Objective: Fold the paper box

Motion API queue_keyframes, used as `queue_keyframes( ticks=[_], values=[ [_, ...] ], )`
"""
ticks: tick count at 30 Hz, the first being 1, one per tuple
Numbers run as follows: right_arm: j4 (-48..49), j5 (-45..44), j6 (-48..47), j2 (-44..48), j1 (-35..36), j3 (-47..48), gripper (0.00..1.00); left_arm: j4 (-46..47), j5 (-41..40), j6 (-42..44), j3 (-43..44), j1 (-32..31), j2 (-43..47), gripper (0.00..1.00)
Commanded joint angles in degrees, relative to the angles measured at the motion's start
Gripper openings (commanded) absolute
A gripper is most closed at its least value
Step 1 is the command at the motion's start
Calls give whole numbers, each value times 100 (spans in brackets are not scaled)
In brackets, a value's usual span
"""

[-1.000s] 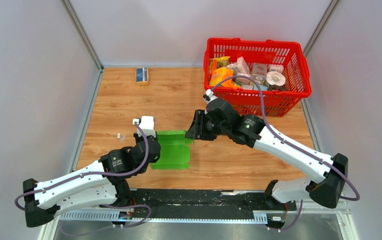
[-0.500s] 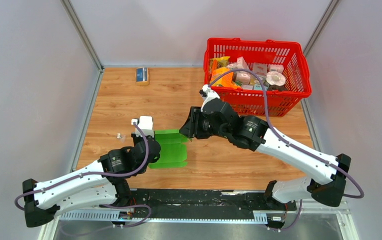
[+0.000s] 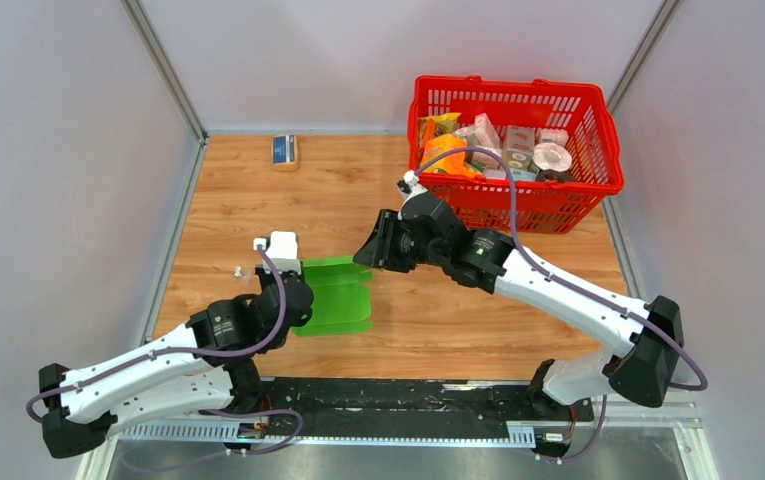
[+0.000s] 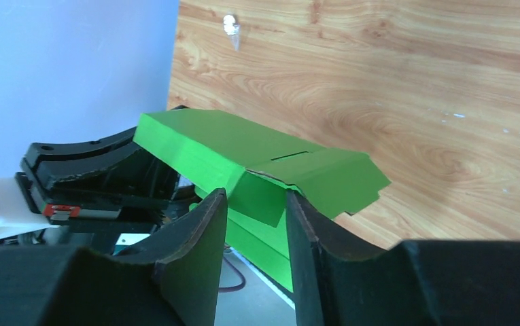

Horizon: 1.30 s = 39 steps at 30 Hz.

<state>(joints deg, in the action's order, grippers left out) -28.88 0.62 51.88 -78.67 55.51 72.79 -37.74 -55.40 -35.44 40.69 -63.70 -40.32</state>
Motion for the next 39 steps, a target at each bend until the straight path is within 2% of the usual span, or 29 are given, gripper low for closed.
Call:
queue_keyframes(
  ticks=[1, 8, 11, 13, 14, 16, 17, 18, 19, 20, 22, 25, 28, 30, 31, 32, 35, 39],
  values=[
    [839, 560, 427, -95, -13, -11, 41, 12, -41, -15, 194, 7, 94, 0],
    [1543, 1089, 1042, -289, -75, -178, 40, 21, 2, -94, 203, 7, 112, 0],
    [1824, 1177, 1324, -333, -101, -318, 36, 29, 38, -112, 194, 16, 129, 0],
    [2017, 1212, 1447, -298, -145, -493, 19, 12, 38, -147, 194, 16, 146, 0],
    [2105, 1203, 1526, -272, -171, -564, 3, 3, 55, -165, 185, 16, 155, 0],
    [2176, 1055, 1615, -149, -207, -809, 0, -41, 46, -261, 176, 16, 217, 0],
    [2159, 1010, 1589, -105, -233, -898, 2, -50, 46, -288, 159, 16, 234, 0],
    [2150, 1010, 1458, -52, -251, -968, 9, -67, 46, -331, 141, 7, 261, 0],
    [2150, 1080, 1300, -25, -312, -1030, 23, -67, 46, -419, 141, 7, 313, 0],
    [2072, 1072, 1098, 1, -321, -1091, 45, -85, 55, -463, 133, 7, 349, 0],
    [1626, 940, 215, 98, -269, -1031, 55, -94, 64, -481, 132, 16, 384, 0],
    [1027, 494, -728, 264, -41, -872, 59, -164, 55, -490, 159, 7, 402, 0],
    [998, 19, -881, 502, 196, -1004, 53, -199, 38, -455, 168, 7, 410, 0],
    [929, -254, -933, 511, 276, -969, 41, -234, 12, -464, 168, 7, 419, 0],
    [815, -491, -1003, 476, 337, -925, 34, -243, -6, -472, 185, 7, 419, 0],
    [736, -589, -1126, 432, 373, -864, 22, -260, -15, -481, 185, 16, 437, 0],
    [445, -949, -1346, 195, 496, -600, 1, -296, 20, -516, 220, 7, 481, 0],
    [147, -1511, -1365, -138, 751, -363, 0, -322, 20, -534, 256, 16, 595, 0]
  ],
)
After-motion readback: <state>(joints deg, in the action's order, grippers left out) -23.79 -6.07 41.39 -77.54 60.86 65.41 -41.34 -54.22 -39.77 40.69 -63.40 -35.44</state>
